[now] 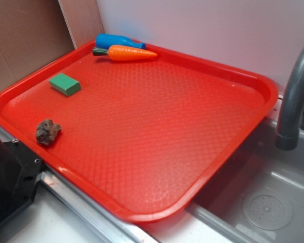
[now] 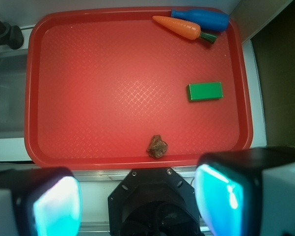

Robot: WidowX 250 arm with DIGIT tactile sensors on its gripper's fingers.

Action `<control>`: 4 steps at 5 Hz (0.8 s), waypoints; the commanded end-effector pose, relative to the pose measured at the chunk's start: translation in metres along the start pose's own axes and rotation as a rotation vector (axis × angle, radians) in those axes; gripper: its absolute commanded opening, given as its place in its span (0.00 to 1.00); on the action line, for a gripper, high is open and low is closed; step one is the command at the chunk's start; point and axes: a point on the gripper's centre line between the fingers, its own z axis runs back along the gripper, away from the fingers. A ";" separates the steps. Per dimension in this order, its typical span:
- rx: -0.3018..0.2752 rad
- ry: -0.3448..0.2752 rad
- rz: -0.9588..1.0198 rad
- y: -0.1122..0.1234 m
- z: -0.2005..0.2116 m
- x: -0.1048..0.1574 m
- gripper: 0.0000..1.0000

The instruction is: Grab the green block.

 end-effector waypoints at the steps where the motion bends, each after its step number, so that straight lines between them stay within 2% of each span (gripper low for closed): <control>1: 0.000 0.000 0.000 0.000 0.000 0.000 1.00; 2: 0.121 0.028 0.214 0.038 -0.042 0.020 1.00; 3: 0.071 0.054 0.471 0.066 -0.066 0.041 1.00; 4: 0.110 -0.055 0.700 0.089 -0.083 0.055 1.00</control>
